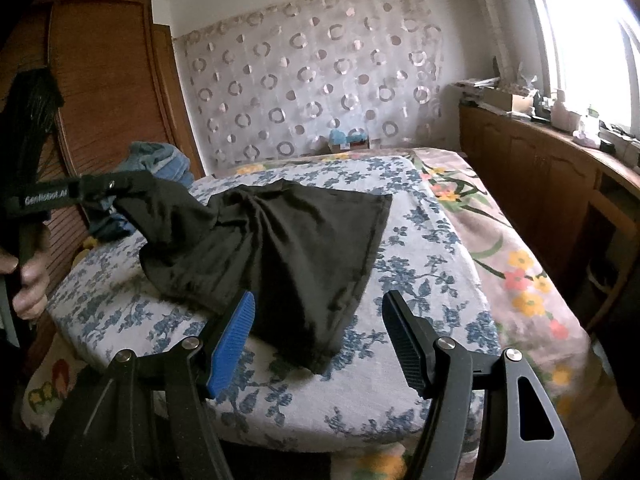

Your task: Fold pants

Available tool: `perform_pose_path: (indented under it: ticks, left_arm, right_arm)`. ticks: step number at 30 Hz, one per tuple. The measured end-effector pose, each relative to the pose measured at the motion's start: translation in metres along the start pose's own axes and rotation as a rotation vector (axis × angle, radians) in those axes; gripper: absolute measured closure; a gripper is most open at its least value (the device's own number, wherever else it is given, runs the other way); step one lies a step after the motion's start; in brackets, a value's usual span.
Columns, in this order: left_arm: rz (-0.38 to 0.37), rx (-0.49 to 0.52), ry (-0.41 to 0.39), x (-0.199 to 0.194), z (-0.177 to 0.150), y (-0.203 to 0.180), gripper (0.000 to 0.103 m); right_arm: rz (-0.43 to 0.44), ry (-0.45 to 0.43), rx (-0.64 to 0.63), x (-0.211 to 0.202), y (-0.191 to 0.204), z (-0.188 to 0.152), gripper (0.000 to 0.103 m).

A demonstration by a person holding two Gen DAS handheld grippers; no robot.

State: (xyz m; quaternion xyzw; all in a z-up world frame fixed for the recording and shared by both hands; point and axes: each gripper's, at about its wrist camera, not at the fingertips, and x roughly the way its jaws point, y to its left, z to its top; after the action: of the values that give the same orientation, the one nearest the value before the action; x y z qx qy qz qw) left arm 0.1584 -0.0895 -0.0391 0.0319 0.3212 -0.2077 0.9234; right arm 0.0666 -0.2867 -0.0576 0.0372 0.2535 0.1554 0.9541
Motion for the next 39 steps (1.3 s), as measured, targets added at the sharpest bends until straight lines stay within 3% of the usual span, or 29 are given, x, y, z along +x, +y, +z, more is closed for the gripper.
perform_pose_path:
  ticks: [1,10,17,20,28,33,39]
  left_arm:
    - [0.001,-0.005,0.0,0.0,-0.003,0.004,0.062]
    - [-0.007,-0.046,0.033,-0.009,-0.026,0.032,0.054]
    - [-0.027,-0.06,-0.013,-0.037,-0.03,0.039,0.026]
    - [-0.018,-0.064,-0.027,-0.044,-0.031,0.044,0.025]
    - [0.006,-0.088,0.038,-0.021,-0.051,0.058,0.025]
    - [-0.008,-0.117,0.066,-0.004,-0.063,0.061,0.025]
    - [0.008,-0.141,0.075,0.01,-0.071,0.061,0.025]
  right_arm:
    - [0.003,0.002,-0.002,0.002,0.001,0.001,0.035]
    - [0.03,0.012,-0.045,0.02,0.022,0.008,0.035]
    - [0.044,0.008,-0.067,0.026,0.032,0.012,0.035]
    - [0.046,0.006,-0.073,0.028,0.034,0.013,0.035]
    - [0.049,0.014,-0.084,0.042,0.035,0.014,0.035]
    - [0.059,0.041,-0.085,0.059,0.039,0.014,0.06]
    - [0.084,0.113,-0.11,0.086,0.043,0.016,0.072]
